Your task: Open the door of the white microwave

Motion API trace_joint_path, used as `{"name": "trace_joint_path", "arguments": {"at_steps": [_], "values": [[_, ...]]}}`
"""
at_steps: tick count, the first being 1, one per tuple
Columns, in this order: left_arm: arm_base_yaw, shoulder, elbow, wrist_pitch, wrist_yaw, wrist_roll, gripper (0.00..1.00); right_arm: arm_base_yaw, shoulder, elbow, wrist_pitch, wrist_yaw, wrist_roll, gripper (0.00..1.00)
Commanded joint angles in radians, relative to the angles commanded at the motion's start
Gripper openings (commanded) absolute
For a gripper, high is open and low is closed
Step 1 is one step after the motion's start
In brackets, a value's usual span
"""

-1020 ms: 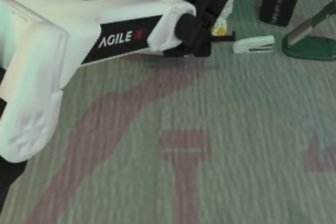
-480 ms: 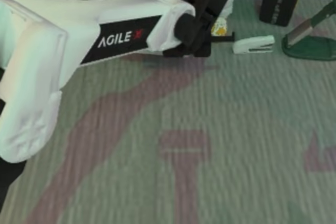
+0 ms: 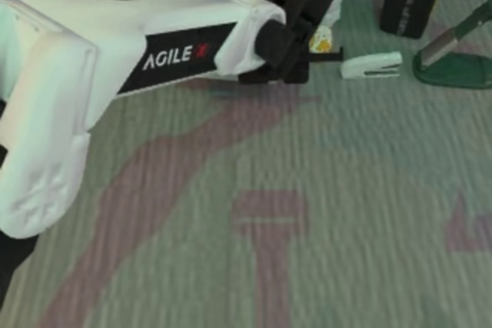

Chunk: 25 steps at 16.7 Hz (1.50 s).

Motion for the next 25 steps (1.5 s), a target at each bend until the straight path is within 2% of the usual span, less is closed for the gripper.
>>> {"name": "trace_joint_path", "arguments": {"at_steps": [8,17,25], "values": [[0.0,0.0,0.0,0.0,0.0,0.0,0.0,0.0,0.0,0.0,0.0,0.0,0.0,1.0],[0.006,-0.05,-0.087,0.057,0.038,0.056,0.0,0.0,0.0,0.0,0.0,0.0,0.0,1.0],[0.006,-0.05,-0.087,0.057,0.038,0.056,0.0,0.0,0.0,0.0,0.0,0.0,0.0,1.0]]}}
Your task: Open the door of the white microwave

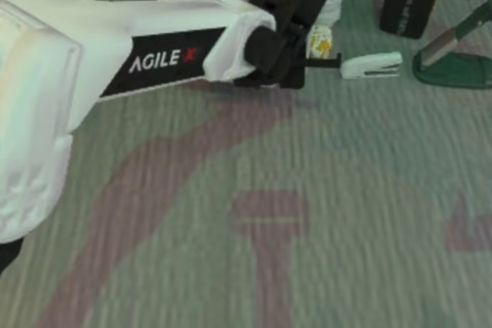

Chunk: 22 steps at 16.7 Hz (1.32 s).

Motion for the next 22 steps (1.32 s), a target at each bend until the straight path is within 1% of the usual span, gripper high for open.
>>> {"name": "trace_joint_path", "arguments": {"at_steps": [16,17,22], "values": [[0.0,0.0,0.0,0.0,0.0,0.0,0.0,0.0,0.0,0.0,0.0,0.0,0.0,1.0],[-0.009,0.003,0.003,0.001,0.006,-0.004,0.0,0.0,0.0,0.0,0.0,0.0,0.0,1.0],[0.002,-0.03,-0.045,0.032,0.026,0.03,0.0,0.0,0.0,0.0,0.0,0.0,0.0,1.0]]}}
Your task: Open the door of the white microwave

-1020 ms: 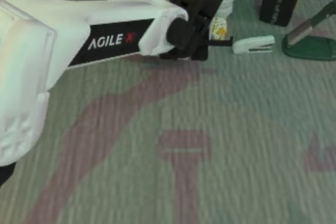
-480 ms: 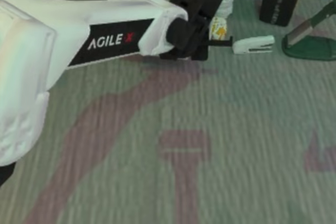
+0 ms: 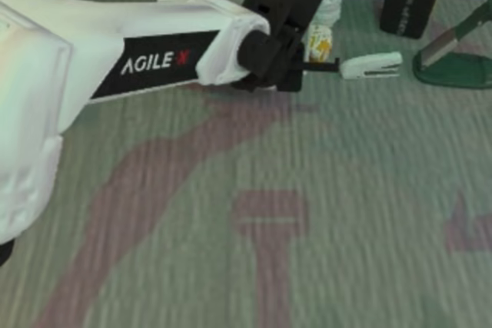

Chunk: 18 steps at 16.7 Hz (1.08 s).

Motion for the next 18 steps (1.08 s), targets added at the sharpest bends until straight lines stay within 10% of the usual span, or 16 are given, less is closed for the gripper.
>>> {"name": "trace_joint_path", "arguments": {"at_steps": [18], "values": [[0.005,-0.015,-0.031,0.016,0.012,0.023,0.0,0.0,0.0,0.0,0.0,0.0,0.0,1.0]]}}
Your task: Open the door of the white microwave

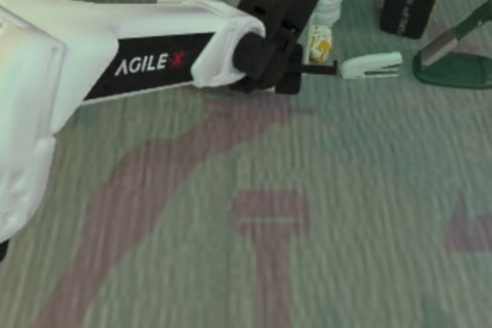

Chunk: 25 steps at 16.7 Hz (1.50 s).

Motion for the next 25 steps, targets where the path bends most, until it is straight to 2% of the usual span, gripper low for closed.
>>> {"name": "trace_joint_path", "arguments": {"at_steps": [9,17,25], "values": [[0.0,0.0,0.0,0.0,0.0,0.0,0.0,0.0,0.0,0.0,0.0,0.0,0.0,1.0],[0.008,-0.039,-0.062,0.04,0.036,0.048,0.0,0.0,0.0,0.0,0.0,0.0,0.0,1.0],[0.008,-0.04,-0.066,0.041,0.038,0.05,0.0,0.0,0.0,0.0,0.0,0.0,0.0,1.0]]}}
